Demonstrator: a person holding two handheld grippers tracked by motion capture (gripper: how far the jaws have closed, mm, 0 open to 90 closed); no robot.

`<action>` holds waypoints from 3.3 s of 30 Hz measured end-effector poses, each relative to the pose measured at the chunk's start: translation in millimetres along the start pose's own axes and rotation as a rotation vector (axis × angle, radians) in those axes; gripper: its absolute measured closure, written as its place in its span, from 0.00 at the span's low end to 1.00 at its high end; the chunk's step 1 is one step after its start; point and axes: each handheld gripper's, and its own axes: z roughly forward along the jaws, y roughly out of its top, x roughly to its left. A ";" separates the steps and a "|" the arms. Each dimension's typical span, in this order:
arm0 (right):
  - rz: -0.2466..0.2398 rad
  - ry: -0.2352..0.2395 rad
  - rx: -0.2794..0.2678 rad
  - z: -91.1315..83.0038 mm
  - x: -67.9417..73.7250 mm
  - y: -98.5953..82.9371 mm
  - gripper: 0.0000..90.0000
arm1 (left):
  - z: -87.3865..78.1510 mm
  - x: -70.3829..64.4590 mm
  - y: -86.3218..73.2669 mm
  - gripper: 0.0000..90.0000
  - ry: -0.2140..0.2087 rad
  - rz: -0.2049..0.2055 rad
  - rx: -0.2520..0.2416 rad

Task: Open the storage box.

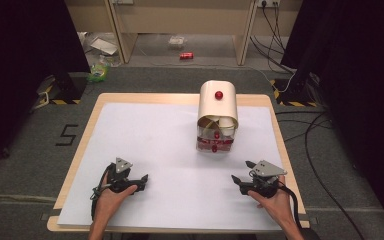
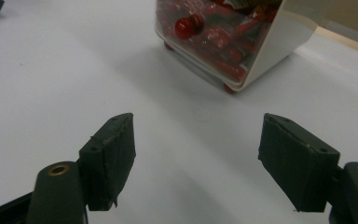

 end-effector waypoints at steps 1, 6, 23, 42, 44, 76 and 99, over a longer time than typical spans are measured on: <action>-0.003 0.002 -0.007 0.9 0.8 1.0 0.32 | 0.0 0.0 0.0 0.14 0.000 0.000 0.000; -0.022 0.004 -0.034 5.8 5.9 7.2 0.34 | 0.0 0.0 0.1 0.14 0.001 0.000 0.001; -0.076 0.004 -0.101 29.5 16.2 28.4 0.37 | 0.0 0.0 0.1 0.14 0.000 0.001 0.001; -0.118 -0.002 -0.132 49.1 20.1 43.1 0.36 | 0.0 0.1 0.1 0.14 0.000 0.000 0.001; -0.122 -0.001 -0.136 50.8 20.3 44.1 0.36 | 0.0 0.1 0.1 0.14 0.000 0.000 0.001; -0.382 -0.084 -0.122 78.9 30.8 52.4 0.36 | -0.1 0.1 0.1 0.14 0.000 0.000 0.002; -0.406 -0.101 -0.119 81.6 30.7 52.8 0.33 | 0.0 0.1 0.0 0.14 -0.001 0.000 0.000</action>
